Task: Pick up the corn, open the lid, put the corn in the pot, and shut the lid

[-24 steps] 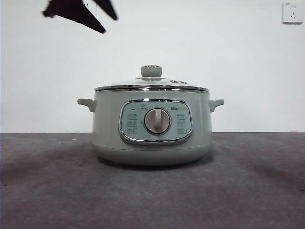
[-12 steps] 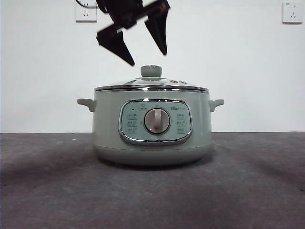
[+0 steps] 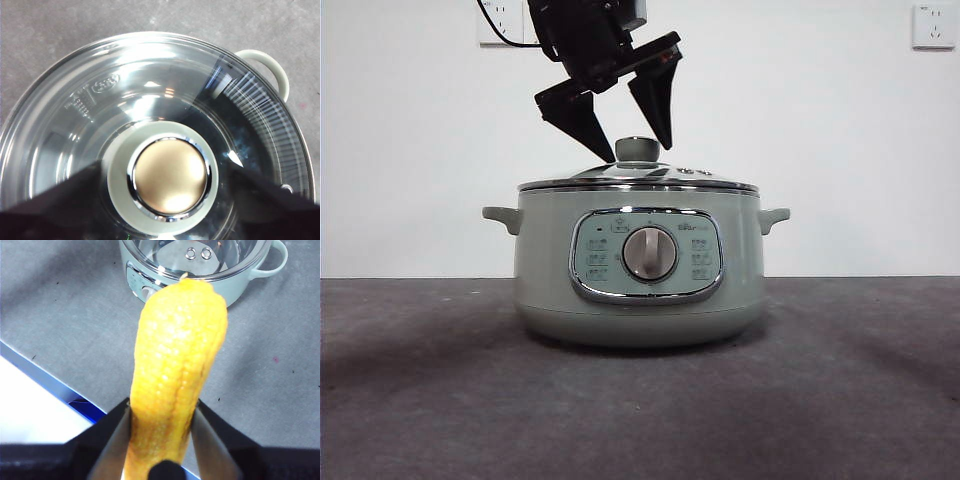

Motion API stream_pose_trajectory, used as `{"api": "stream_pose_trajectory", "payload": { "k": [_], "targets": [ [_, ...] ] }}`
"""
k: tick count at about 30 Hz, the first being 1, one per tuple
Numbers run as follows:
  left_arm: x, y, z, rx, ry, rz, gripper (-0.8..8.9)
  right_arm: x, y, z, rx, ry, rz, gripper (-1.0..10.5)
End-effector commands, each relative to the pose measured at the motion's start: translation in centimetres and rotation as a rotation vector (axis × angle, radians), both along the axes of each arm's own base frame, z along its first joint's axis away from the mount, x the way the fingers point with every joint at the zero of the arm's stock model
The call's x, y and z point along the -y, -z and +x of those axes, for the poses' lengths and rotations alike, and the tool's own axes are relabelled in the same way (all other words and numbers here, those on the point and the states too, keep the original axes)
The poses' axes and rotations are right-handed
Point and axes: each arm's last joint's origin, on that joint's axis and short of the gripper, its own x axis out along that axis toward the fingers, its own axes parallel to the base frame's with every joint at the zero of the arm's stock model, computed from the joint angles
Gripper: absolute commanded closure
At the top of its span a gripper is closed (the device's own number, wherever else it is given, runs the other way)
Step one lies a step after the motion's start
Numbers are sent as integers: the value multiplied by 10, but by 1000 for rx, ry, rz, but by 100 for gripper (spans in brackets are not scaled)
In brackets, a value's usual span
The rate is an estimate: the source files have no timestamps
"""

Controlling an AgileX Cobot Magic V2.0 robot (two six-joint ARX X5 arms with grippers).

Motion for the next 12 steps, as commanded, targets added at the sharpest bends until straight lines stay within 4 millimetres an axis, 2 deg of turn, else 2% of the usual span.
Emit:
{"api": "stream_pose_trajectory", "payload": {
  "k": [1,2,4,6,9,12],
  "targets": [
    [3,5,3,0,5,7,509,1,0,-1,-17,10,-7,963],
    [3,5,3,1,6,6,511,1,0,-1,-17,12,-6,963],
    [3,4,3,7,6,3,593,1,1,-1,-23,8,-3,963],
    [4,4,3,12,8,1,621,1,1,-2,-35,-1,4,963],
    [4,4,3,13,11,3,819,1,1,-2,-42,-7,7,963],
    [4,4,3,13,11,3,823,1,1,-2,-42,-6,7,963]
  ]
}}
